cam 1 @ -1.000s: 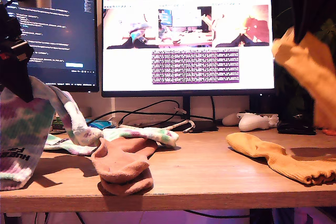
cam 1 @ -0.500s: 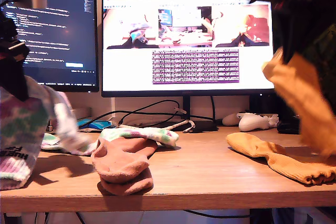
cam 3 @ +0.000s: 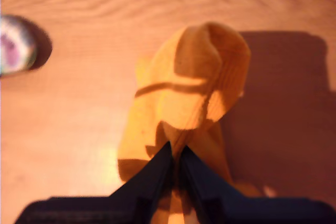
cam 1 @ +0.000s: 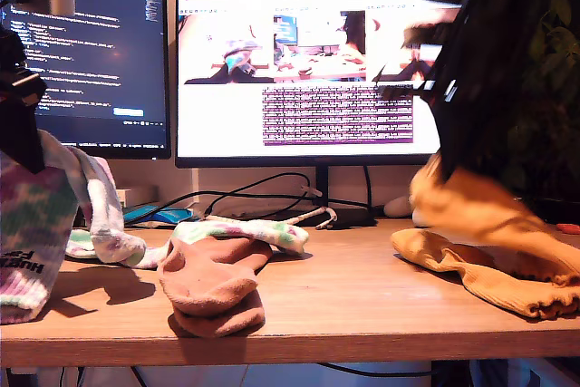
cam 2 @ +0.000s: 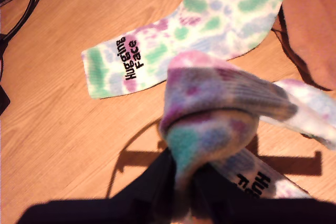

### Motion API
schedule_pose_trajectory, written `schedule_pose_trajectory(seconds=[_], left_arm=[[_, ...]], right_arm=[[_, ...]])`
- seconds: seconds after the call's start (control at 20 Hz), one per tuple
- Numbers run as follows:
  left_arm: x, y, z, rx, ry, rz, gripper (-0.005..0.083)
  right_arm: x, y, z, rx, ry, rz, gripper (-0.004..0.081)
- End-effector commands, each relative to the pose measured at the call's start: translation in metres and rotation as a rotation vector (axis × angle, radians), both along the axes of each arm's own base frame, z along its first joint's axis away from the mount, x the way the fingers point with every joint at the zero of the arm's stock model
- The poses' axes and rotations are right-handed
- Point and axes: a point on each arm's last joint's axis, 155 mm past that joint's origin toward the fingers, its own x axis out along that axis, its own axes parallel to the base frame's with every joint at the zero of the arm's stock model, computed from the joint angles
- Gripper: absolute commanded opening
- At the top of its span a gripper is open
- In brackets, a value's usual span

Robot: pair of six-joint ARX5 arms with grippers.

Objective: Pair up the socks based on colour and pattern, by placing them on top of one another

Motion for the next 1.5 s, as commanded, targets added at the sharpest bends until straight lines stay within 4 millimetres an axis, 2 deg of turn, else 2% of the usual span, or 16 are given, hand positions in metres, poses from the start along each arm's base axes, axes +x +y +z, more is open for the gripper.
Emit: schedule_pose_trajectory(seconds=[0.0, 0.15, 0.25, 0.3, 0.35, 0.45, 0.5, 0.6, 0.7, 0.8, 0.9, 1.2, 1.4, 1.45], left_arm=[[0.000, -0.001, 0.006, -0.008, -0.016, -0.004, -0.0024], [-0.002, -0.001, 0.004, -0.004, -0.004, -0.004, -0.0024], [-0.003, 0.000, 0.003, -0.003, 0.002, -0.005, -0.0024], [-0.004, 0.000, 0.003, -0.002, 0.004, -0.005, -0.0024], [-0.004, 0.000, 0.003, -0.002, 0.004, -0.005, -0.0024], [-0.004, -0.001, 0.003, -0.004, 0.004, -0.007, -0.0024], [-0.004, -0.002, 0.003, -0.007, 0.004, -0.009, -0.0024], [-0.004, -0.002, 0.003, -0.008, 0.004, -0.010, -0.0024], [-0.003, -0.002, 0.004, -0.011, 0.001, -0.011, -0.0024], [-0.004, -0.004, 0.004, -0.017, 0.003, -0.016, -0.0024], [-0.004, -0.006, 0.004, -0.026, 0.005, -0.023, -0.0024], [-0.003, -0.008, 0.005, -0.036, 0.000, -0.031, -0.0024], [-0.004, -0.008, 0.005, -0.036, 0.001, -0.031, -0.0024], [-0.004, -0.008, 0.005, -0.036, 0.001, -0.030, -0.0024]], right_arm=[[0.003, 0.005, -0.026, -0.017, 0.037, 0.011, -0.0011], [0.015, 0.008, -0.058, -0.031, 0.050, 0.005, -0.0011], [0.016, 0.008, -0.071, -0.037, 0.071, 0.004, 0.0006], [0.014, 0.008, -0.073, -0.041, 0.081, 0.004, 0.0057], [0.014, 0.008, -0.073, -0.041, 0.081, 0.004, 0.0145], [0.011, 0.009, -0.067, -0.031, 0.084, 0.009, 0.0301], [0.007, 0.011, -0.062, -0.017, 0.089, 0.016, 0.0326], [0.002, 0.016, -0.045, 0.021, 0.084, 0.032, 0.0335], [0.002, 0.019, -0.021, 0.053, 0.038, 0.040, 0.0336], [0.000, 0.018, 0.002, 0.070, -0.005, 0.043, 0.0339], [-0.004, 0.016, 0.017, 0.076, -0.025, 0.047, 0.0355], [-0.015, 0.014, 0.042, 0.048, -0.067, 0.124, 0.0332], [-0.022, 0.021, 0.040, 0.058, -0.047, 0.172, 0.0332], [-0.025, 0.028, 0.040, 0.081, -0.040, 0.206, 0.0331]])
